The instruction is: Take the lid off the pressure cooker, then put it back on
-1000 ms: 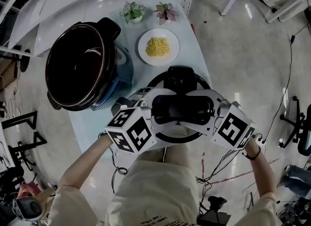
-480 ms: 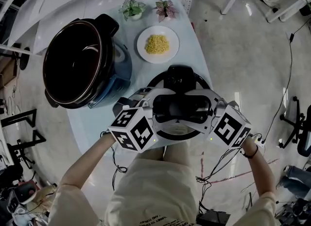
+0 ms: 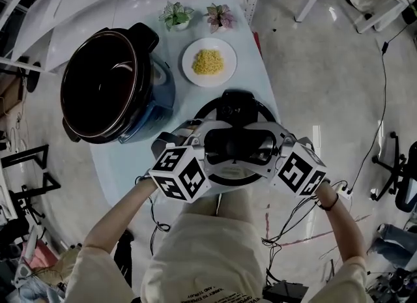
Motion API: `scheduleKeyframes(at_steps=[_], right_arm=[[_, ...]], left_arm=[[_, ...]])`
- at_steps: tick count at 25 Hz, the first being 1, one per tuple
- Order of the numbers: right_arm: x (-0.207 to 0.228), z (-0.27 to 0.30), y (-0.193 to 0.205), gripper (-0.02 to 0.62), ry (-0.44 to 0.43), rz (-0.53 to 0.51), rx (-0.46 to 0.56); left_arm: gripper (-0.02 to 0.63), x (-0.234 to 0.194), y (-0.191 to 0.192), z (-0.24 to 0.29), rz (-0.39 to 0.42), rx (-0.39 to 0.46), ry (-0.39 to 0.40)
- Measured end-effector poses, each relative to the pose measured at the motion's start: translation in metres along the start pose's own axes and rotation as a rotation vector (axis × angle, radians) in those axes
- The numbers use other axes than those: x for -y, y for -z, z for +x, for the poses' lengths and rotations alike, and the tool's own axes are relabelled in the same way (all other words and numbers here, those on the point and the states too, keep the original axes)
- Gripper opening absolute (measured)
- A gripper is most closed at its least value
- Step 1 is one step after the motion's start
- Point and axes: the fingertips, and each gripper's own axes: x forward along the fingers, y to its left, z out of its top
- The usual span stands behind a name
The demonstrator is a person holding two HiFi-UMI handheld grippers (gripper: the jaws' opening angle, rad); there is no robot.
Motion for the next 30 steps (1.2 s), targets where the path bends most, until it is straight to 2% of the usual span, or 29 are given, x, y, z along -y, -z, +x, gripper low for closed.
scheduleKeyframes(at_steps=[6,10,18,24,28,30], right_arm=[[-0.002,0.003,0.001,0.273,-0.010,0.033,-0.038],[0.000,0.002,0.005,0.276,0.029,0.109,-0.031],[0.000,-0.009,0.002,0.276,0.162,0.109,0.008],[0.000,-0.031,0.002,0.275,0.275,0.208,0.065],[-0.005,-0.049,-0.006,0.275,0.312,0.253,0.109],[-0.005,-0.059,-0.012,0.244,0.336,0.273,0.134]], left_arm=[[0.288,0.001,0.002,0.001,-0.007,-0.029,-0.015],[0.288,-0.002,0.004,-0.001,-0.042,-0.041,-0.081],[0.288,0.000,0.007,-0.012,-0.188,-0.019,-0.219],[0.288,-0.002,0.010,-0.035,-0.346,0.004,-0.388],[0.287,0.004,-0.003,-0.056,-0.429,0.055,-0.457],[0.230,0.004,-0.008,-0.064,-0.428,0.045,-0.495]])
